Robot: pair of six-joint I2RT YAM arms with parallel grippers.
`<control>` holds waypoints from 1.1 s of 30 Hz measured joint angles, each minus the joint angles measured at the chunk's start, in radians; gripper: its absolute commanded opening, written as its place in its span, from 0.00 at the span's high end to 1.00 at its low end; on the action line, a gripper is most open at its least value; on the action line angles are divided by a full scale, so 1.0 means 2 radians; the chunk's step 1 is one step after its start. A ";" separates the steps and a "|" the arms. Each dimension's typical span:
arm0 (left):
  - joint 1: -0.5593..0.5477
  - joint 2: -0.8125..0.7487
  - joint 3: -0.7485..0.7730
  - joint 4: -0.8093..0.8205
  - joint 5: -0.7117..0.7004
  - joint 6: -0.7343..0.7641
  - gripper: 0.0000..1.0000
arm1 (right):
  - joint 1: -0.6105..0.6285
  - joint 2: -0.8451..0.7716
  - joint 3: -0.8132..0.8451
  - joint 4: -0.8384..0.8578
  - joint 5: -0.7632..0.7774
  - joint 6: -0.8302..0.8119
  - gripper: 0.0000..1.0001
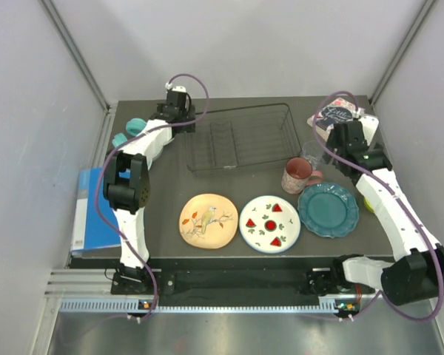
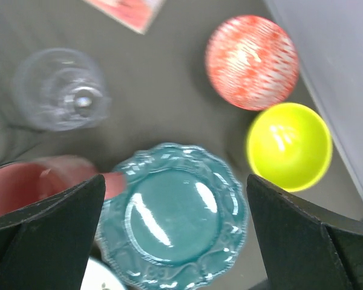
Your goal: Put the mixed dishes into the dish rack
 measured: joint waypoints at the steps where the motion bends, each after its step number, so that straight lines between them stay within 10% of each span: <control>1: 0.001 0.000 0.007 -0.004 0.003 0.003 0.09 | -0.010 0.000 -0.006 -0.001 0.005 0.003 0.00; 16: 0.125 -0.120 0.045 -0.105 0.179 -0.007 0.01 | -0.104 0.179 -0.011 0.017 0.056 0.009 0.05; 33: 0.217 -0.203 -0.125 -0.114 0.287 -0.008 0.01 | -0.152 0.296 0.084 0.036 0.051 -0.002 0.08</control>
